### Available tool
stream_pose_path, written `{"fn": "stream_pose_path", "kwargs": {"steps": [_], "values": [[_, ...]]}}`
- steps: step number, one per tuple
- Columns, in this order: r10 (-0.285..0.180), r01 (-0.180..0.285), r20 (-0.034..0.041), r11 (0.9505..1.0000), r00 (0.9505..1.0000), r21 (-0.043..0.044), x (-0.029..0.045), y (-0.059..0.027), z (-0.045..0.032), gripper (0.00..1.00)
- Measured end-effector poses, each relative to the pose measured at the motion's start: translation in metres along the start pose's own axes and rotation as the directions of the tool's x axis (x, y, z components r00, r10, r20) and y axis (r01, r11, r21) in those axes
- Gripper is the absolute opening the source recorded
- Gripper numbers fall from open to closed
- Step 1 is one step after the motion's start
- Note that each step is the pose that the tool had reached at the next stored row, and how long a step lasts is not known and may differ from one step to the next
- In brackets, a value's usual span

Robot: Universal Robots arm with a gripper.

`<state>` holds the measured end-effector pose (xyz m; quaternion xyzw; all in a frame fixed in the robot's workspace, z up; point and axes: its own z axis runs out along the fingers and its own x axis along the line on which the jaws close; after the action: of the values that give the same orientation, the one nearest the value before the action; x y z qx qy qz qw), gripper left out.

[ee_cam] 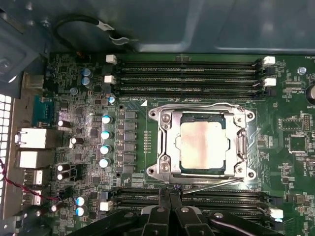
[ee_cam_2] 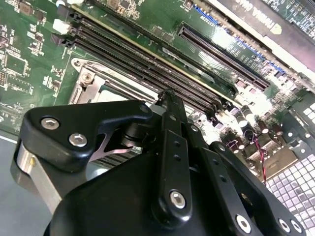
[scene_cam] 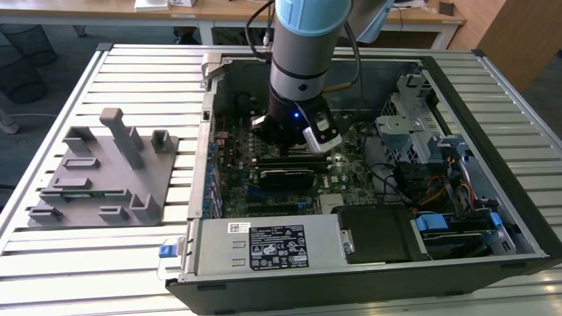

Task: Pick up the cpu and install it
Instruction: 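Install the second cpu locking lever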

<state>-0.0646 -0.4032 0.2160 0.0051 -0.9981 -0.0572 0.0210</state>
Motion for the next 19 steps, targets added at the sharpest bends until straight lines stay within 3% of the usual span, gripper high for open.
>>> {"fn": "stream_pose_path", "kwargs": {"steps": [12,19], "values": [[0.000,0.000,0.0001,1.0000,1.0000,-0.0014,0.0055,-0.0018,0.0078,0.11],[0.000,0.000,0.0003,0.9999,1.0000,-0.0103,0.0080,-0.0026,0.0138,0.11]]}}
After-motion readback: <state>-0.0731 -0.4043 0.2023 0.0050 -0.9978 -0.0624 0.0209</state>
